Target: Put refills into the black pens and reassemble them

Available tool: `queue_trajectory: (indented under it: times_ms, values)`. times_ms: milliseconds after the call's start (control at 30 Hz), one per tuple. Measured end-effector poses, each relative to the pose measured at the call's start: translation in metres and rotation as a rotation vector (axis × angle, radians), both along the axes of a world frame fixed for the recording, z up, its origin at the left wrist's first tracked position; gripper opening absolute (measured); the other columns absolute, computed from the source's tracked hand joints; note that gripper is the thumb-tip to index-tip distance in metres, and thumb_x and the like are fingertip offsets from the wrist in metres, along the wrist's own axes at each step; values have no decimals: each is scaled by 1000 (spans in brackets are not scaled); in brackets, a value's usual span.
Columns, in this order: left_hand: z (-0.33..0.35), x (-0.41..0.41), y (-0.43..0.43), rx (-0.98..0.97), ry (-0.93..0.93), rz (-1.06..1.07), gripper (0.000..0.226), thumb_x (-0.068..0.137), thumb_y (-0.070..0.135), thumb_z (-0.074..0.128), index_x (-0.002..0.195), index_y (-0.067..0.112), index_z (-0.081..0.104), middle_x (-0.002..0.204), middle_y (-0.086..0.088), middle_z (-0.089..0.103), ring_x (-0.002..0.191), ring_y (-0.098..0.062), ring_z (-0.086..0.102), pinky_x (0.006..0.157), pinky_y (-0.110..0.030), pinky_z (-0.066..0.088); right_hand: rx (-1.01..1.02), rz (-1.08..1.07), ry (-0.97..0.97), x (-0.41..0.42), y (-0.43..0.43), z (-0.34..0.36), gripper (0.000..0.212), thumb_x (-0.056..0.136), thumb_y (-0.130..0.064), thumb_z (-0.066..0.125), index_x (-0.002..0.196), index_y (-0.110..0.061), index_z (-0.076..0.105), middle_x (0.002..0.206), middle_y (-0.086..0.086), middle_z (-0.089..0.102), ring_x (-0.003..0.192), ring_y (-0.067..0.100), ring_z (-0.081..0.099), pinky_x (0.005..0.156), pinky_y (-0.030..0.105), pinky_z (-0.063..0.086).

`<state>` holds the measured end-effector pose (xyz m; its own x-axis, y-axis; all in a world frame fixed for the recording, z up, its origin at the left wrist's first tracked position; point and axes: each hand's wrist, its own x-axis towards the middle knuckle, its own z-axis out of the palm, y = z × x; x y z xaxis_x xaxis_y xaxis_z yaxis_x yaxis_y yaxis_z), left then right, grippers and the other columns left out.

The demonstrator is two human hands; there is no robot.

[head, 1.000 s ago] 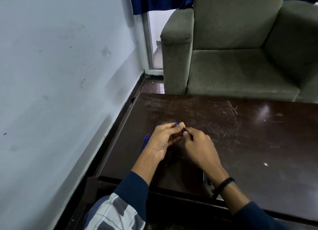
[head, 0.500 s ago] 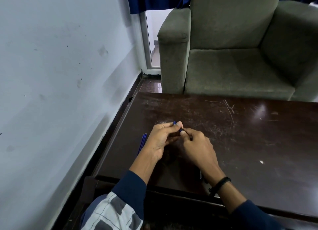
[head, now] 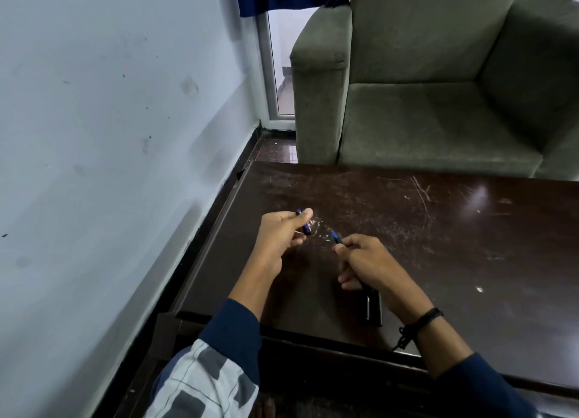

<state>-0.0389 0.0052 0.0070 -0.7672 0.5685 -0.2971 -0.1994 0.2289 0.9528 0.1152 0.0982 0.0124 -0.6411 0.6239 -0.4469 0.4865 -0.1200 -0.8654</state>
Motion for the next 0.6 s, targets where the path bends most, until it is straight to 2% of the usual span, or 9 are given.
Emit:
queue_trajectory:
  times_ms: [67,133,267,333,500,600]
  values:
    - [-3,2,2,-148,147,-125,18,85,39,81,83,21,78,76,3,75,65,-9,67,60,-25,52,-22,-67,44,2,5,-1,11,102,-23,62,97,-16,69,86,7,65,57,13,68,54,28,58]
    - [-6,7,5,-280,301,-214,23,82,43,82,89,22,77,76,2,75,65,-12,69,64,-32,56,-67,-120,88,2,9,0,11,101,-21,65,94,-14,70,82,7,65,58,13,68,56,30,59]
    - [-9,17,10,-546,605,-351,39,81,53,80,107,27,70,97,1,73,90,-21,70,83,-40,58,-145,-184,136,3,10,4,13,99,-18,68,89,-11,72,70,3,62,54,12,68,58,34,62]
    - [-10,20,9,-613,641,-397,37,79,55,80,103,28,68,100,2,71,93,-22,68,83,-41,57,-148,-187,136,4,8,5,13,99,-17,68,88,-10,70,69,4,60,52,12,67,58,35,62]
    - [-15,30,9,-663,742,-433,35,76,54,82,93,31,63,76,14,50,79,-20,55,67,-34,43,-132,-180,123,4,6,6,11,99,-16,68,93,-8,70,79,8,59,56,13,67,59,34,63]
    - [-18,32,9,-638,760,-430,35,76,55,82,92,33,61,84,13,56,87,-24,61,66,-34,40,-129,-181,122,4,7,6,12,99,-17,69,90,-9,70,78,7,61,58,14,68,61,36,64]
